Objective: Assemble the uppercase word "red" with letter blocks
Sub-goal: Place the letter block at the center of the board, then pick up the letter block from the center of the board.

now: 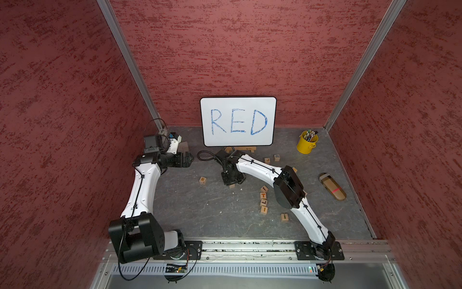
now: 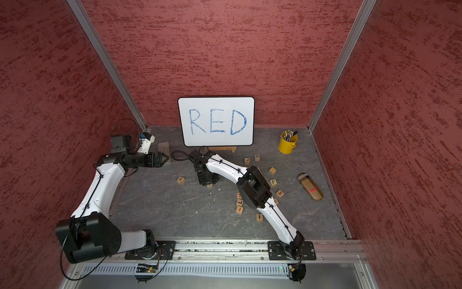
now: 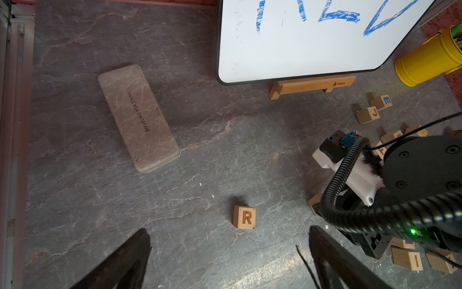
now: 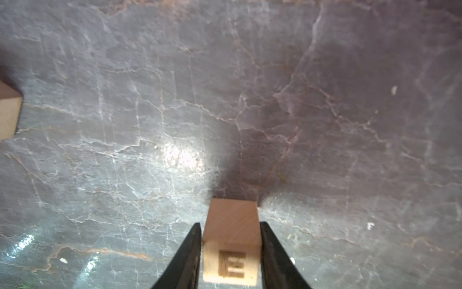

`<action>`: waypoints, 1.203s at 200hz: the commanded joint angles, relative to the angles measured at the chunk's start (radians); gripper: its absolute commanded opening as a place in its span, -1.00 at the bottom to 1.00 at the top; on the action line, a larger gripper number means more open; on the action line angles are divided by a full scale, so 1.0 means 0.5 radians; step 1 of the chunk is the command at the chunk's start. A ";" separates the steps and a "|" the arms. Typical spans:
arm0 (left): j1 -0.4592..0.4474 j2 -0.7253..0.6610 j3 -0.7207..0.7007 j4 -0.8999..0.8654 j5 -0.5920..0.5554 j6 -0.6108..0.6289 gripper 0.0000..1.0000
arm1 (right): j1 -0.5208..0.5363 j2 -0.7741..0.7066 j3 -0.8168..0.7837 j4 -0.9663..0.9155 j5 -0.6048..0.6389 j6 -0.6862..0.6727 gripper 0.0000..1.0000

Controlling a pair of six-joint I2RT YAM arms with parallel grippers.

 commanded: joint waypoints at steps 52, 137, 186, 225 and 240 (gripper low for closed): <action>-0.042 -0.026 0.100 -0.118 0.133 0.110 0.99 | 0.013 -0.059 0.093 0.073 0.148 0.003 0.01; -0.395 0.084 0.397 -0.570 0.287 0.508 0.99 | -0.171 -0.671 -0.444 0.530 0.198 0.048 0.03; -0.565 0.167 0.462 -0.712 0.376 0.629 0.99 | -0.561 -1.219 -1.028 0.810 0.129 0.009 0.01; -0.950 0.310 0.463 -0.700 0.189 0.793 0.98 | -0.846 -1.560 -1.264 0.939 0.080 -0.031 0.01; -1.124 0.400 0.449 -0.673 0.126 0.838 0.95 | -0.898 -1.672 -1.356 0.984 0.073 -0.021 0.01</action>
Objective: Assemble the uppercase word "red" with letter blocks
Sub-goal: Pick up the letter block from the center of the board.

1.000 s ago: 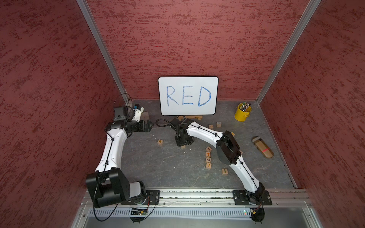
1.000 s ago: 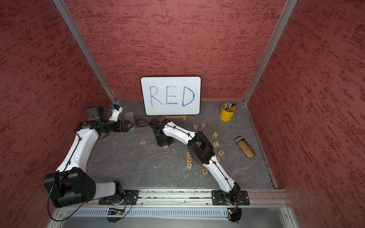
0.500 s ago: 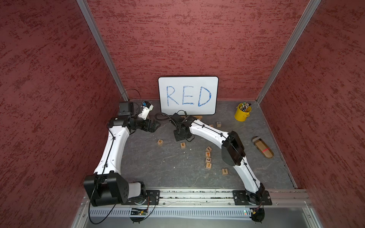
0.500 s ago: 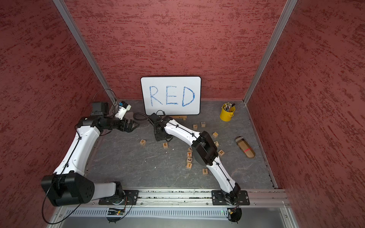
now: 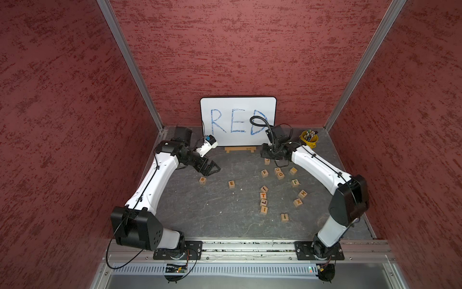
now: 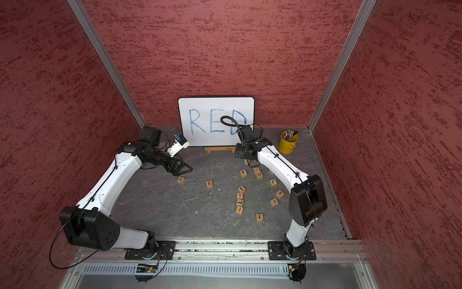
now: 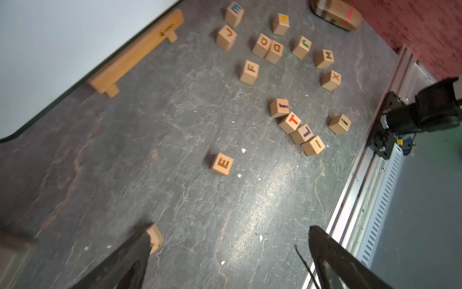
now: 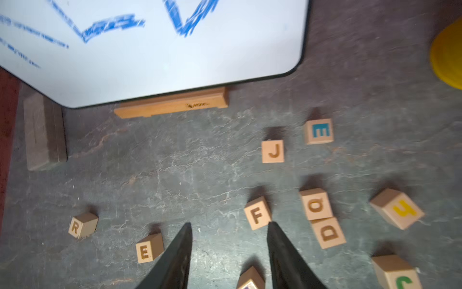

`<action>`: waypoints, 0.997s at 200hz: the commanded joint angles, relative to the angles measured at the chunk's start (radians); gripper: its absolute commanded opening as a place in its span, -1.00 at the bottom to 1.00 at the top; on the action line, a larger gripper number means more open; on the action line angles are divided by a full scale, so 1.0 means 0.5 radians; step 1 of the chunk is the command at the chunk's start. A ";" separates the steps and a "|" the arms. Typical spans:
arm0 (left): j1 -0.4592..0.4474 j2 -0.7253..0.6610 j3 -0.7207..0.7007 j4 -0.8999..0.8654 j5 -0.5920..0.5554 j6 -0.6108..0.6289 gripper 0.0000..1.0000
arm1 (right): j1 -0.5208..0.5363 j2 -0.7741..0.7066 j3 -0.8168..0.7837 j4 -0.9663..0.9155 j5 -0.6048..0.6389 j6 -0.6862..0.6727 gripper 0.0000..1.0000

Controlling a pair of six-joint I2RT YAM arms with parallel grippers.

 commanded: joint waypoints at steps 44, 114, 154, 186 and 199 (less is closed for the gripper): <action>-0.488 0.446 -0.073 0.236 -0.346 0.241 0.82 | -0.094 -0.459 -0.315 0.288 -0.053 0.023 0.00; -0.592 0.839 0.001 0.394 -0.544 0.446 0.66 | -0.107 -0.497 -0.339 0.295 -0.021 -0.055 -0.01; -0.619 0.897 -0.039 0.484 -0.619 0.448 0.62 | -0.117 -0.452 -0.327 0.326 -0.059 -0.095 0.00; -0.628 0.895 -0.082 0.520 -0.672 0.469 0.53 | -0.120 -0.432 -0.346 0.339 -0.065 -0.121 0.00; -0.628 0.884 -0.122 0.571 -0.698 0.474 0.49 | -0.123 -0.434 -0.363 0.351 -0.064 -0.120 0.00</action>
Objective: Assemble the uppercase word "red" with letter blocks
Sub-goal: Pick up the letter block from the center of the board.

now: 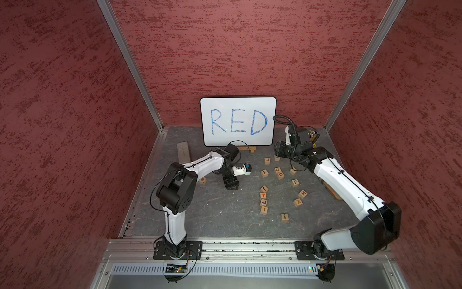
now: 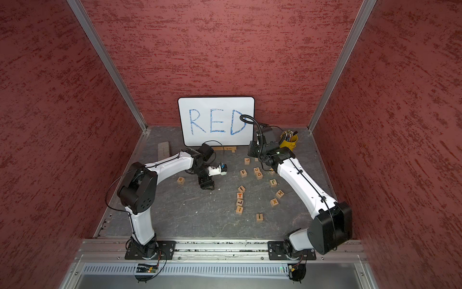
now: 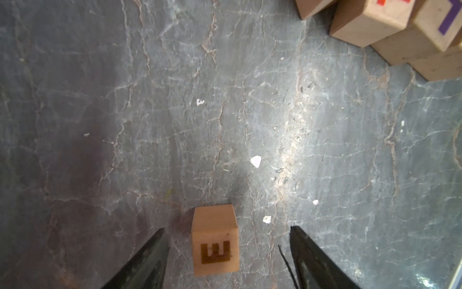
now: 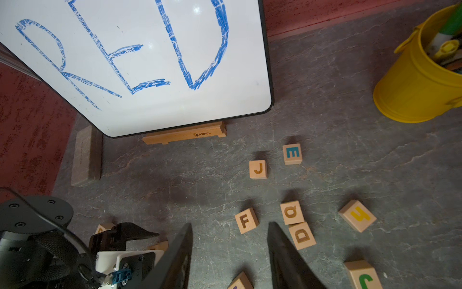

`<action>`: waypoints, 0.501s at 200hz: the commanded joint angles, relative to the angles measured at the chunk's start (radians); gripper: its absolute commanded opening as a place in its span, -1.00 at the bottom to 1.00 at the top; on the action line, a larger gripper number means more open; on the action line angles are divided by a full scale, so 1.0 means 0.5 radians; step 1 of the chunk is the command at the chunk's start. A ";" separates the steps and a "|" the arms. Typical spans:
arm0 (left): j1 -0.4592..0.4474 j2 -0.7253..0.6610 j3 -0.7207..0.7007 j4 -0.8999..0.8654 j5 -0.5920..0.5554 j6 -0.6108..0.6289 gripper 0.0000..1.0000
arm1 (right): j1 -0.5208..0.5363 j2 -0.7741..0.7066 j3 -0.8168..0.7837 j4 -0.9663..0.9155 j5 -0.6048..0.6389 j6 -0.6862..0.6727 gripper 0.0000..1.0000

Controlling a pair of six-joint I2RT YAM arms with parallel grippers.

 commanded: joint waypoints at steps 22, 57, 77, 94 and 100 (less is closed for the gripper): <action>-0.009 0.000 -0.096 0.106 -0.091 0.053 0.49 | -0.018 0.000 -0.049 0.101 -0.047 -0.028 0.00; -0.009 0.003 -0.116 0.110 -0.099 0.069 0.43 | -0.023 -0.014 -0.059 0.098 -0.036 -0.031 0.00; -0.012 0.004 -0.118 0.123 -0.102 0.072 0.33 | -0.025 -0.017 -0.059 0.098 -0.035 -0.031 0.00; -0.015 0.009 -0.118 0.127 -0.102 0.077 0.30 | -0.026 -0.015 -0.059 0.098 -0.038 -0.034 0.00; -0.017 0.012 -0.118 0.131 -0.108 0.081 0.27 | -0.027 -0.012 -0.062 0.095 -0.037 -0.034 0.00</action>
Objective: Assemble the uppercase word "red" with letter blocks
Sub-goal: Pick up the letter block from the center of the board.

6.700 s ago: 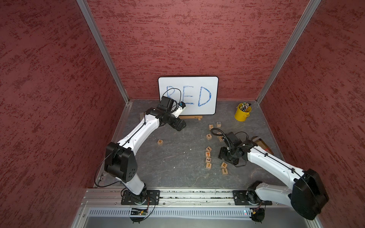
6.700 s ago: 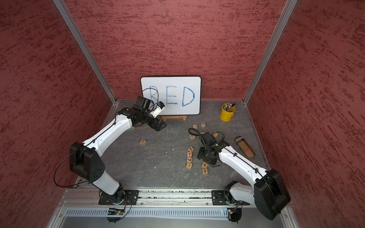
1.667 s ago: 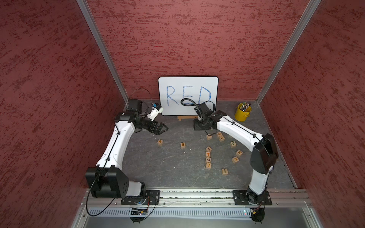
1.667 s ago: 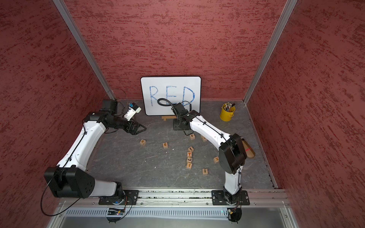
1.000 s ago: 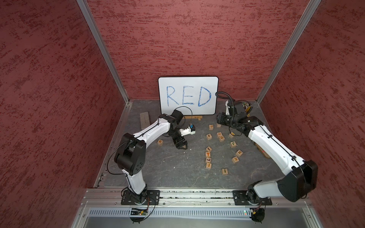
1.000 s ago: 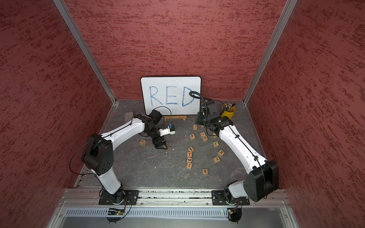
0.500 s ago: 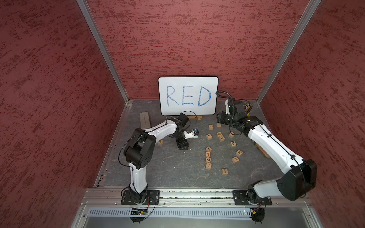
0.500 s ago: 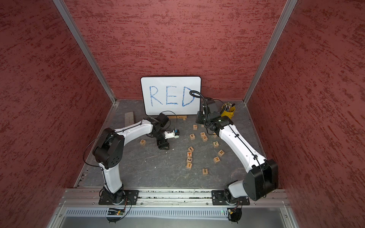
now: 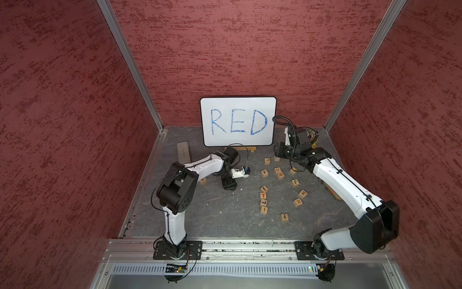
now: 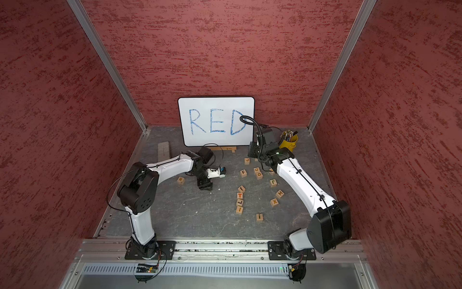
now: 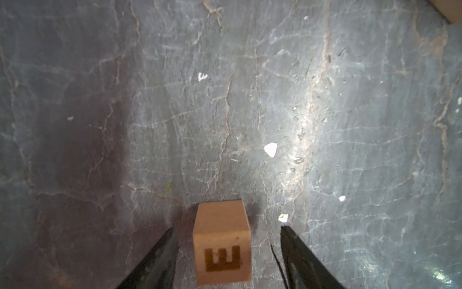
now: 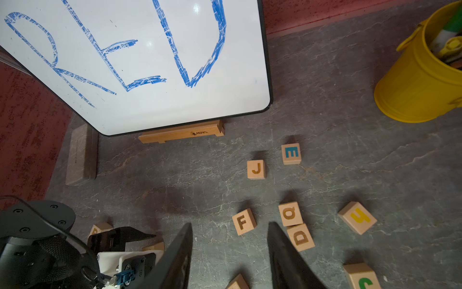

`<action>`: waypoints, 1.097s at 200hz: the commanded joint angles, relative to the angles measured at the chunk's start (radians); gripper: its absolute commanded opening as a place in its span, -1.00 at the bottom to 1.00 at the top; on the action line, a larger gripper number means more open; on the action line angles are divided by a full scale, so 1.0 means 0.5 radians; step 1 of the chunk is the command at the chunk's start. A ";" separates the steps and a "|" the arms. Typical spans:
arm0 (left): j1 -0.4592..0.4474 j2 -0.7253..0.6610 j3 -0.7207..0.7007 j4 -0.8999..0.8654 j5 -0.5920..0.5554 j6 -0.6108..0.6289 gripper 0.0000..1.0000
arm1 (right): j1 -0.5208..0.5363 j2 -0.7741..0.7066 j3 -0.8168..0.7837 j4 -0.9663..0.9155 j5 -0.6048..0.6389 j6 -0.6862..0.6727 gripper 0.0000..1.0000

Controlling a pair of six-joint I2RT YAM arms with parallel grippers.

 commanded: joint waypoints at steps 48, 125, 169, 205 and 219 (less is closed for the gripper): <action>-0.027 0.044 -0.011 0.013 -0.023 0.050 0.03 | -0.017 -0.028 -0.031 0.053 -0.028 -0.019 0.00; -0.033 0.043 -0.006 -0.002 -0.039 0.065 -0.44 | -0.022 -0.039 -0.041 0.059 -0.033 -0.023 0.00; -0.030 0.017 -0.036 -0.005 -0.078 0.099 -0.55 | -0.026 -0.062 -0.067 0.068 -0.025 -0.024 0.00; 0.019 -0.078 -0.086 -0.057 -0.082 0.183 -0.58 | -0.030 -0.063 -0.073 0.082 -0.035 -0.016 0.00; 0.052 -0.117 -0.095 -0.094 -0.082 0.214 -0.58 | -0.034 -0.058 -0.073 0.086 -0.032 -0.019 -0.01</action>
